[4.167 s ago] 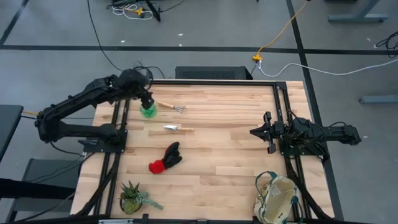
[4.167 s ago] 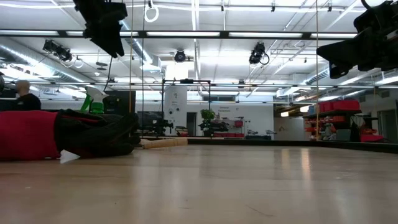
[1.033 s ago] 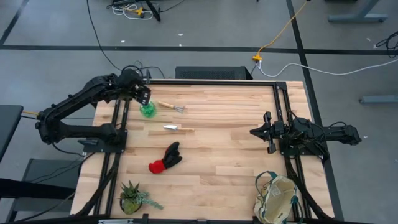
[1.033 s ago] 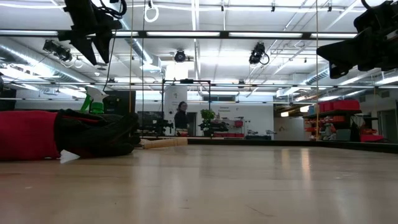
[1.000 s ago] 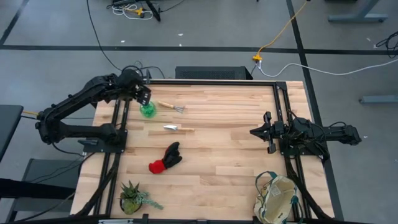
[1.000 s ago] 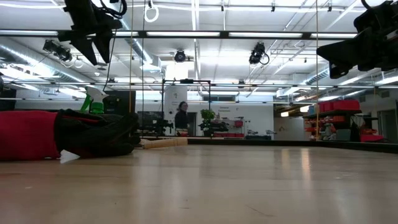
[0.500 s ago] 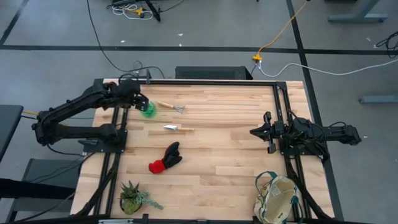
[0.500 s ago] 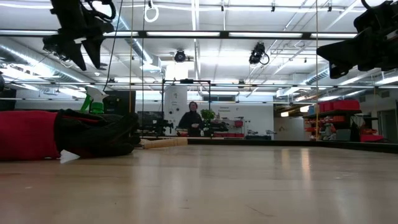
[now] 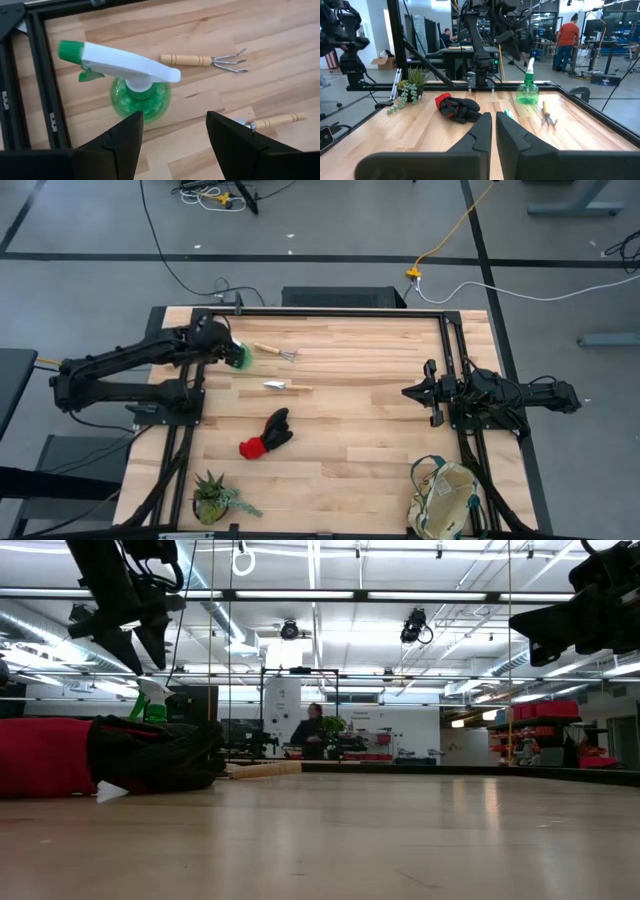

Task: Pick & Place Garden tools in Gardening bag
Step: Put the green spray bottle into the gardening bag

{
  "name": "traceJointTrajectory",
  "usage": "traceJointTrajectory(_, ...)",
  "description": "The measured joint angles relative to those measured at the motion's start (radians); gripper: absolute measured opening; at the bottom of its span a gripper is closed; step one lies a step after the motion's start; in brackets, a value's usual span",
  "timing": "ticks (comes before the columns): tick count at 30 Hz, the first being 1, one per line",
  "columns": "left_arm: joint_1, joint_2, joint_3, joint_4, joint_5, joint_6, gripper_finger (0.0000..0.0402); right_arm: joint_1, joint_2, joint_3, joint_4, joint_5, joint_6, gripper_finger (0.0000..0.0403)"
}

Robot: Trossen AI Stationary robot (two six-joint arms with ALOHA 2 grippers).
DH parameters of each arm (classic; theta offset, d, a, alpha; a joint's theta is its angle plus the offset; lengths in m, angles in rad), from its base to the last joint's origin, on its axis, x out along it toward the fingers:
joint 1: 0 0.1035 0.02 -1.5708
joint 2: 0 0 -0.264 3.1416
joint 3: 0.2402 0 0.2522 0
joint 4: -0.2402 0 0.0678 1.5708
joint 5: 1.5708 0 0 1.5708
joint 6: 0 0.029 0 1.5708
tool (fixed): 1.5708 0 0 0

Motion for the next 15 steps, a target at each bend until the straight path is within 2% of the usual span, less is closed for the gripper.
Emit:
traceJointTrajectory(8,-0.062,0.000,-0.061,0.007,-0.042,-0.043,0.0224,0.000,0.000,0.000,0.000,0.000,0.000,0.0029)
traceJointTrajectory(15,-0.069,0.000,-0.139,0.050,-0.086,-0.041,0.0224,0.000,0.000,0.000,0.000,0.000,0.000,0.0029)
